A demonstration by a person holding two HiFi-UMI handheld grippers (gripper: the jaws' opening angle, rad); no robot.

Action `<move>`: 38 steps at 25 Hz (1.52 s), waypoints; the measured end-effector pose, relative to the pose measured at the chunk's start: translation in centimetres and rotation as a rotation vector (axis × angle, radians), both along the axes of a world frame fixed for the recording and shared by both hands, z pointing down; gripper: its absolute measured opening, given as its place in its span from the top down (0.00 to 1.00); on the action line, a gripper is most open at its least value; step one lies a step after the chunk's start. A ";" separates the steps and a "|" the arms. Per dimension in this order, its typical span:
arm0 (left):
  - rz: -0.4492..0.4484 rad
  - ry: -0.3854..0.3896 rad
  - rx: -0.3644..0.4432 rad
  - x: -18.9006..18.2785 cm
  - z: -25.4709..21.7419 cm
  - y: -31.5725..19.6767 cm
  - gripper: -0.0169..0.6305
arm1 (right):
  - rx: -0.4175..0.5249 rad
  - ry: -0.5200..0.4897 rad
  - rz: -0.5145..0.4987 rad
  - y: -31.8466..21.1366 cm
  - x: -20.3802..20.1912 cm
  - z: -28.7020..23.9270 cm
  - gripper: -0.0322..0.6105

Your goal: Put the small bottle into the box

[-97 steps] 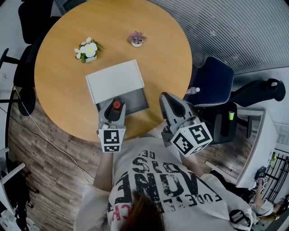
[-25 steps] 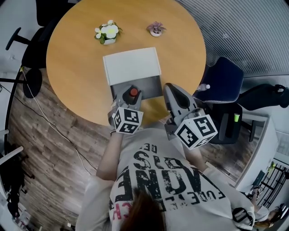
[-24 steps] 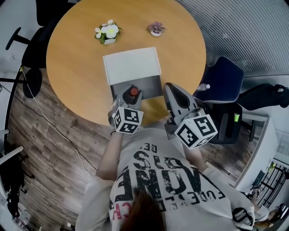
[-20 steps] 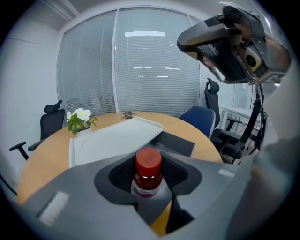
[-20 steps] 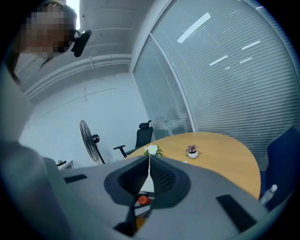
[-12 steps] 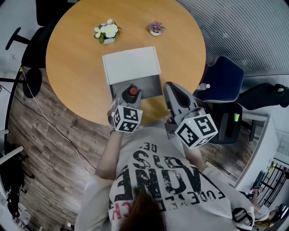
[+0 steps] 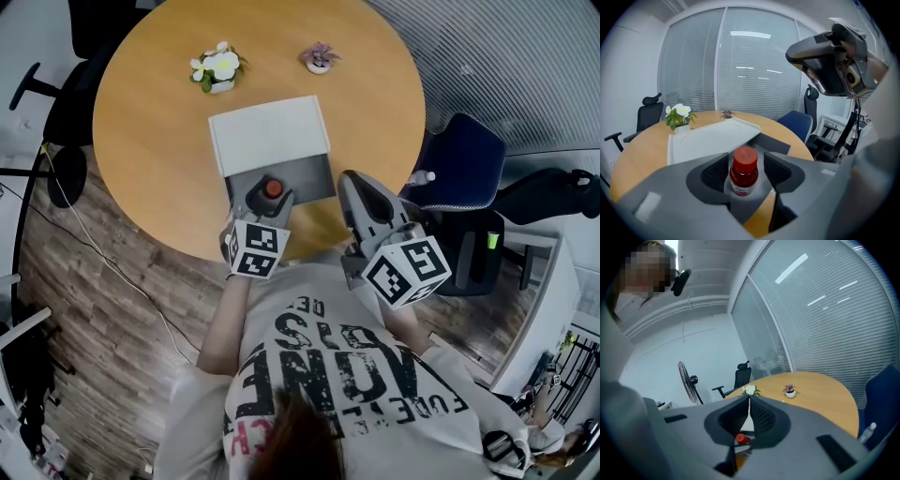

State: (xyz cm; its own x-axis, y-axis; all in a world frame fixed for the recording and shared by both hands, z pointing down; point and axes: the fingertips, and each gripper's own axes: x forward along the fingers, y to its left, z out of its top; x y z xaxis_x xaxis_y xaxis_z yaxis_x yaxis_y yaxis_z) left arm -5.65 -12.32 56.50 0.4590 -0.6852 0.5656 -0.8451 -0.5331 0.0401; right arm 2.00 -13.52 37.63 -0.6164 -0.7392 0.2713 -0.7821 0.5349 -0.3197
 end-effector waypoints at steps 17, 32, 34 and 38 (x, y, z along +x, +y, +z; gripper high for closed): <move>-0.018 0.010 0.017 -0.5 -1.9 -0.2 0.63 | -0.011 -0.006 0.010 0.3 0.1 0.3 0.93; -0.066 -0.005 0.099 -2.0 -5.2 -0.1 0.88 | 0.001 -0.030 0.010 1.0 -0.4 0.3 0.93; -0.071 -0.017 0.104 -2.1 -5.2 0.0 0.92 | 0.003 -0.033 0.007 1.0 -0.4 0.3 0.93; -0.076 -0.037 0.121 -2.2 -5.4 0.2 0.96 | 0.010 -0.032 0.015 1.1 -0.1 0.2 0.93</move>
State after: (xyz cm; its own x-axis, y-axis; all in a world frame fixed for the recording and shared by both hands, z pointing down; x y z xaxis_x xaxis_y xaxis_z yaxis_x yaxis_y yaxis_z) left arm -7.87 -12.09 51.07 0.3836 -0.7814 0.4921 -0.8831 -0.4663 -0.0521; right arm 1.86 -12.39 37.78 -0.6135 -0.7510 0.2440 -0.7795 0.5266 -0.3393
